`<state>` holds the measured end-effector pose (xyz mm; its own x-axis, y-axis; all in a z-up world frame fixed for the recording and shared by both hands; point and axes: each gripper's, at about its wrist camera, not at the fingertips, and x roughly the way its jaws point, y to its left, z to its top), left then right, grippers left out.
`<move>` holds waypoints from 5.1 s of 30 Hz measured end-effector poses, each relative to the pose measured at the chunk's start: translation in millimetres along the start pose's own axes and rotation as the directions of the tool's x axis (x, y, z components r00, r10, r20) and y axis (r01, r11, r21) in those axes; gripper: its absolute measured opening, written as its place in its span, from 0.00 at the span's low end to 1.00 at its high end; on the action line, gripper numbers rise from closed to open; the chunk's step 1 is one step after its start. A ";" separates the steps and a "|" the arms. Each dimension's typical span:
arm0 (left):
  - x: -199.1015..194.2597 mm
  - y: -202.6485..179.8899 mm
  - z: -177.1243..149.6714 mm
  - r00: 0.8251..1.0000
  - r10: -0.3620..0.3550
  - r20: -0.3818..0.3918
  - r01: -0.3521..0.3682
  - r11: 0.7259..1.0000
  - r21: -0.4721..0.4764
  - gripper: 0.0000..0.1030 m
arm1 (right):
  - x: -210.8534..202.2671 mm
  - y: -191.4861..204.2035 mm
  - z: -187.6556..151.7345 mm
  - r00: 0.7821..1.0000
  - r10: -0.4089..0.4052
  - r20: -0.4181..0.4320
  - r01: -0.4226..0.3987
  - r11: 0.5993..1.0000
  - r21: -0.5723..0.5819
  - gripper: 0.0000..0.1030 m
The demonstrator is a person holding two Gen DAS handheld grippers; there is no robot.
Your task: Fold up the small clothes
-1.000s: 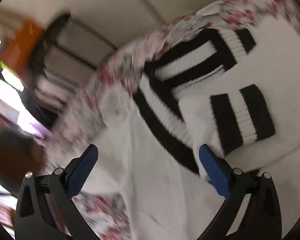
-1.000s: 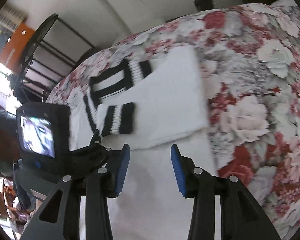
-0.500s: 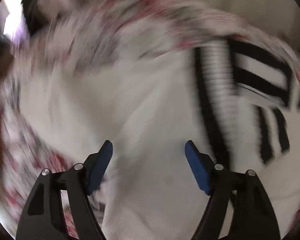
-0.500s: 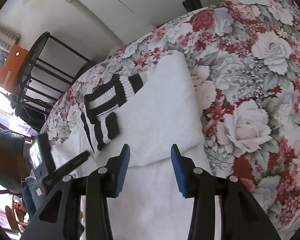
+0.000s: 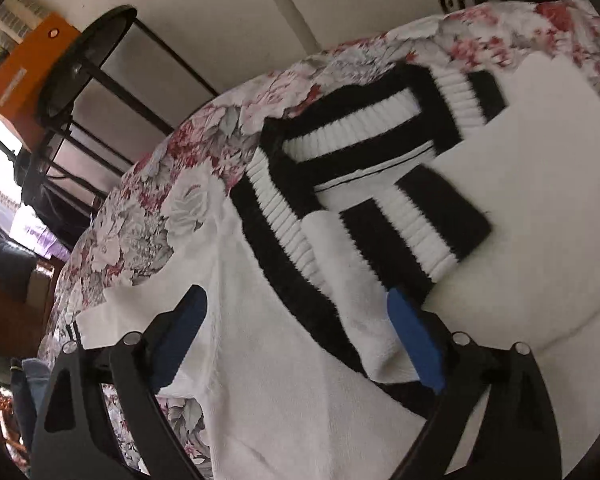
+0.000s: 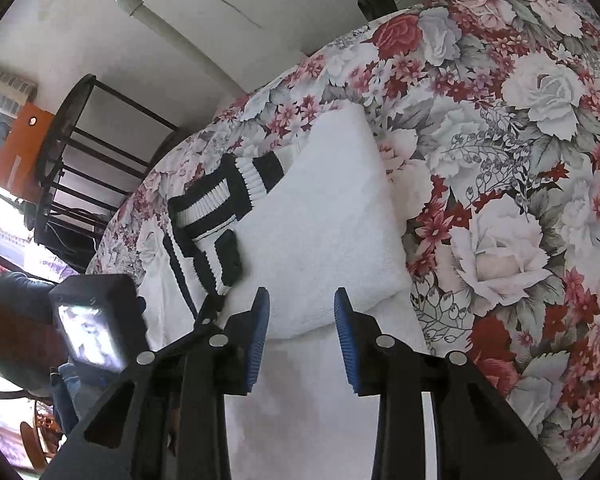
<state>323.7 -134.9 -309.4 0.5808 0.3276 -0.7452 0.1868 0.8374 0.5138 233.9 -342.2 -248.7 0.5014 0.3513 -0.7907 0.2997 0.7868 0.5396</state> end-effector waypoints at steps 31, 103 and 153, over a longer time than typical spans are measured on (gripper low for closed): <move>15.3 100.4 -66.7 0.883 -0.469 -0.024 0.346 0.684 -0.642 0.62 | 25.9 0.7 5.4 0.997 -0.069 0.042 0.071 0.997 -0.035 0.21; 96.1 341.3 -156.6 0.879 -0.428 -0.211 0.032 0.494 -0.869 0.91 | 94.8 47.7 8.7 0.971 -0.240 -0.009 0.238 0.968 -0.078 0.50; -14.7 285.2 -49.4 0.897 -0.370 0.242 0.420 0.543 -0.727 0.09 | -67.4 36.8 -20.8 0.986 -0.034 0.166 0.043 0.998 -0.050 0.49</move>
<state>329.3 120.7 -172.9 0.6439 -0.1218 -0.7554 -0.2300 0.9107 -0.3430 194.3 -326.3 -181.6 0.6187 0.2350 -0.7496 0.2804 0.8253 0.4902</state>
